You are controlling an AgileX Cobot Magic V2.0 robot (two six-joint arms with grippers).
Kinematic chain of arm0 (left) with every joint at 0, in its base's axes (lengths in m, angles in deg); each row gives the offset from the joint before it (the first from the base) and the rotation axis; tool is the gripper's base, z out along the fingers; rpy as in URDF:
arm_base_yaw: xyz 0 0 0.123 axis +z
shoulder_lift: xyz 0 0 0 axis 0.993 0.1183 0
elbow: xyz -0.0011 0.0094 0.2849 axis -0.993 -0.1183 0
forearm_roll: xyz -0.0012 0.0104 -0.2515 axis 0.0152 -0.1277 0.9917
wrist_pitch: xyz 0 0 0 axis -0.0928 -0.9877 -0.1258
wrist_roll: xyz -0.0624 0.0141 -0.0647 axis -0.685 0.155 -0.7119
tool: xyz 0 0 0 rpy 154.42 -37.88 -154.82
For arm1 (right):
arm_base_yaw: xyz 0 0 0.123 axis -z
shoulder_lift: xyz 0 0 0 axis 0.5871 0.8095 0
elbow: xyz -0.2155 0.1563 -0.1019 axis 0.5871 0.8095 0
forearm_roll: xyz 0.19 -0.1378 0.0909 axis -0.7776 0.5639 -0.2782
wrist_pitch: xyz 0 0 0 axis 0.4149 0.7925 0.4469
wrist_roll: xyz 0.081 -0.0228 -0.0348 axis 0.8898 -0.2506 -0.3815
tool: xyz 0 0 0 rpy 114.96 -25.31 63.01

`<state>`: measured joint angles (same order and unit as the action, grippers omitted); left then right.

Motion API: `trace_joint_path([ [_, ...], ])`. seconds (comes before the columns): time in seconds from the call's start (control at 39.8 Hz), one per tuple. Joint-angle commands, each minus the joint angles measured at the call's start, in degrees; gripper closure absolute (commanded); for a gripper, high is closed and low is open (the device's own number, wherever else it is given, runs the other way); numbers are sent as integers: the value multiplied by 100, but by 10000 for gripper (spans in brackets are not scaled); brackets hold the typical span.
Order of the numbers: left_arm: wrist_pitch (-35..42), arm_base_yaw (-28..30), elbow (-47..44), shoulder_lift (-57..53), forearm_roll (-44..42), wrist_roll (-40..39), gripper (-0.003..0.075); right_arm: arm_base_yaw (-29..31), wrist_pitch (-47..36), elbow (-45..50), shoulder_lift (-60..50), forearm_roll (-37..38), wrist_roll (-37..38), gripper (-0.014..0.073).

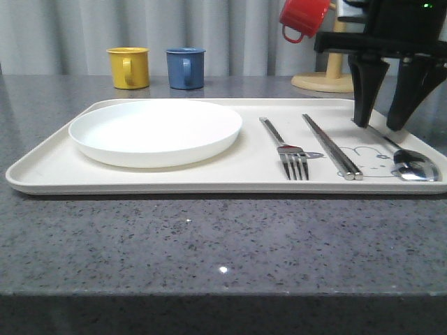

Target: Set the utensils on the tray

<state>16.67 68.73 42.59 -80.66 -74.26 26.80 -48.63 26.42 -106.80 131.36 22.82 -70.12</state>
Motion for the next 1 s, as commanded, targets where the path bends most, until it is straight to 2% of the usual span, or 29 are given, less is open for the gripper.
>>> trace_joint_path([
  [0.0, 439, 10, 135, -7, 57, -67, 738, 8, -131, -166, -685, 24, -188, 254],
  [0.1, 439, 10, 135, -7, 57, -67, 738, 8, -91, -166, -1028, 39, -458, 260],
  [0.15, 439, 10, 135, -7, 57, -67, 738, 8, -43, -166, -1218, 68, -591, 293],
  [0.35, 439, 10, 135, -7, 57, -67, 738, 8, -160, -59, -1925, 116, -1056, 574],
  [0.45, 439, 10, 135, -7, 57, -67, 738, 8, -574, 368, -2359, 116, -1277, 668],
  [0.63, 439, 10, 135, -7, 57, -67, 738, 8, -1757, 1865, -3377, 116, -1709, 662],
  [0.83, 439, 10, 135, -7, 57, -67, 738, 8, -4123, 4016, -5046, 128, -1852, 662],
  [0.98, 439, 10, 135, -7, 57, -67, 738, 8, -5331, 5426, -6295, 159, -1947, 662],
])
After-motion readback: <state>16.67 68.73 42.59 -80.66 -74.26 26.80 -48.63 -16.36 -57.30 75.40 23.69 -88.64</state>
